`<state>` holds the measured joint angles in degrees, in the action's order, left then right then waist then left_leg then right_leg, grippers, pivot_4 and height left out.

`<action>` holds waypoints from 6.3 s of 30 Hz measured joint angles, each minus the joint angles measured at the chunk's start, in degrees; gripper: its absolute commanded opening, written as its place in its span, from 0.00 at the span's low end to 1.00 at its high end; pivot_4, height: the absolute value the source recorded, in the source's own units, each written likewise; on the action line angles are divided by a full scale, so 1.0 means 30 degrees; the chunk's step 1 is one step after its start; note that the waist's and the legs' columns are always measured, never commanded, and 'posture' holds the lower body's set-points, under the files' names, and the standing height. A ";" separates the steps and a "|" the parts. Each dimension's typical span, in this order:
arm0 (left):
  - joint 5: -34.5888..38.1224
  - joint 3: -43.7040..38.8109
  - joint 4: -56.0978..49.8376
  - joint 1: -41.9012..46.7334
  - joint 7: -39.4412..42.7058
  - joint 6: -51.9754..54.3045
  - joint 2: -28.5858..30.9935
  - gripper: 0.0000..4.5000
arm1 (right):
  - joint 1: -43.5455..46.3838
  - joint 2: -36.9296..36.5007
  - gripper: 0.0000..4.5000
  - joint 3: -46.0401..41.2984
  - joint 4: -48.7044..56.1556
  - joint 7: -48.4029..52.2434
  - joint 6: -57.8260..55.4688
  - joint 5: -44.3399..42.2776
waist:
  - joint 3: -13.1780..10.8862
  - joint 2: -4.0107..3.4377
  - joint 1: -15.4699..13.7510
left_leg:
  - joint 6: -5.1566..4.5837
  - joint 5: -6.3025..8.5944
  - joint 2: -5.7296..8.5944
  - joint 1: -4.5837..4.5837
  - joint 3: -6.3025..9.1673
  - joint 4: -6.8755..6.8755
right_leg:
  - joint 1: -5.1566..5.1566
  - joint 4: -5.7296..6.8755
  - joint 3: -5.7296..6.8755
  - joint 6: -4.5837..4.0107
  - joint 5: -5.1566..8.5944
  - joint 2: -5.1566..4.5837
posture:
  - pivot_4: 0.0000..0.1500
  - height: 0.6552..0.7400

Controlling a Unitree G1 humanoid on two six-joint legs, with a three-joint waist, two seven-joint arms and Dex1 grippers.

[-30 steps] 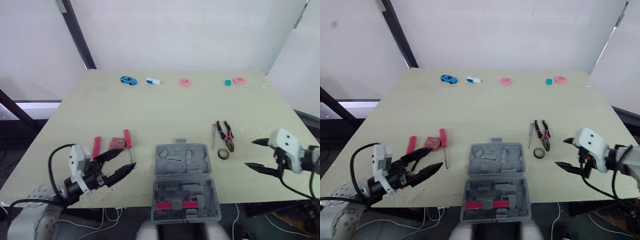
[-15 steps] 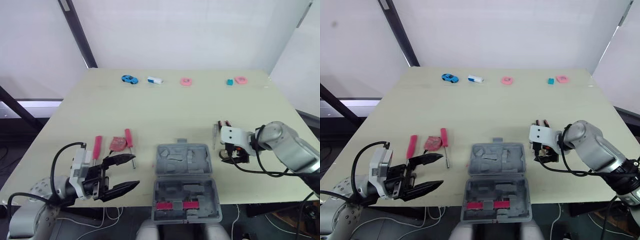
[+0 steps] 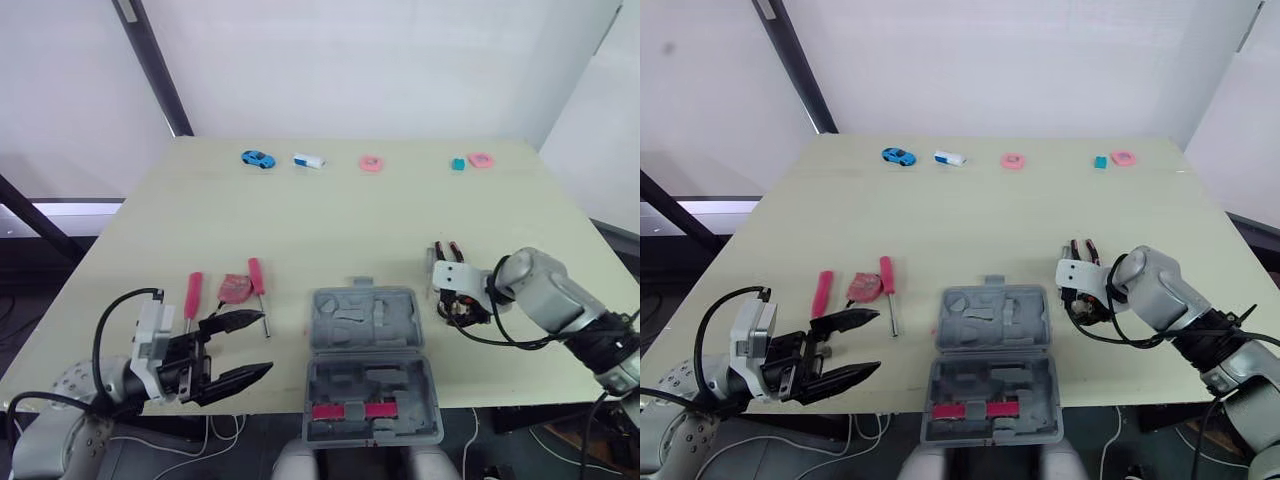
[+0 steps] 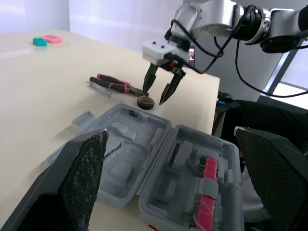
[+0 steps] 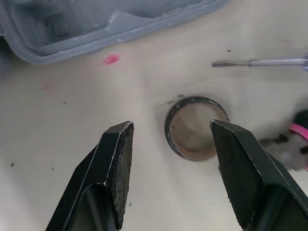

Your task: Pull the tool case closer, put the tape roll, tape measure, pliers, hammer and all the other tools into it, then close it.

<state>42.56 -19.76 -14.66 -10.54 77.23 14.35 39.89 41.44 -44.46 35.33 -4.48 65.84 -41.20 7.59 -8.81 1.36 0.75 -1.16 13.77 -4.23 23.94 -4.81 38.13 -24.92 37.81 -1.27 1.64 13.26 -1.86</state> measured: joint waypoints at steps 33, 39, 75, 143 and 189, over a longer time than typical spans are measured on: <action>0.0154 -0.1690 0.0082 -0.1666 -0.3405 -0.0102 -0.1754 1.00 | 0.6706 0.5850 0.01 -0.0043 0.0607 0.4109 0.0191 0.0205 | -0.0018 -0.0030 0.0375 | 0.0004 -0.0002 -0.0043 -0.0019 0.0034 -0.0012 | -0.0009 0.0056 0.0039 -0.0031 0.0013 0.0041 | 1.00 1.00; 0.0073 -0.2544 0.0987 -0.2095 -0.3666 -0.0416 -0.1750 1.00 | 0.7885 0.9600 0.01 0.1469 -0.3828 0.3238 0.2122 0.0513 | -0.0004 -0.0004 0.0348 | 0.0008 -0.0003 -0.0015 0.0004 0.0039 -0.0004 | -0.0001 0.0046 0.0071 -0.0035 0.0012 -0.0011 | 1.00 1.00; -0.0104 -0.2702 0.1035 -0.1777 -0.3754 -0.0242 -0.1502 1.00 | 0.9880 1.6027 0.61 0.1629 -1.8091 0.1211 0.9678 0.3487 | -0.0012 -0.0016 0.0575 | 0.0028 0.0006 -0.0021 0.0003 0.0056 -0.0034 | -0.0011 0.0049 0.0085 -0.0039 0.0012 -0.0014 | 1.00 1.00; -0.0244 -0.2196 0.1080 -0.1311 -0.4080 -0.0258 -0.1504 1.00 | 0.4315 1.5064 0.35 -0.5489 -1.9332 -0.3973 1.6097 0.0132 | -0.0005 -0.0005 0.0572 | 0.0031 0.0002 -0.0020 -0.0044 0.0034 -0.0093 | 0.0001 0.0049 0.0054 -0.0048 0.0018 -0.0004 | 1.00 1.00; -0.0855 -0.1534 0.1834 -0.3291 -0.6417 -0.0610 -0.4009 1.00 | -0.9774 0.6921 0.99 -1.1844 0.1621 -0.1471 0.9235 -0.8014 | -0.0004 0.0006 0.0403 | 0.0028 0.0004 -0.0004 -0.0036 0.0046 -0.0129 | 0.0004 0.0006 0.0057 -0.0040 0.0041 -0.0009 | 1.00 1.00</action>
<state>40.00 -24.37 -9.16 -20.41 57.98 12.52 27.86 12.11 -23.70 -0.20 0.39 61.42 -13.49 -16.45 -8.82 1.38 1.96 -1.08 13.79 -4.24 23.83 -4.67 37.74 -24.91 37.82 -1.10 1.52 13.39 -1.89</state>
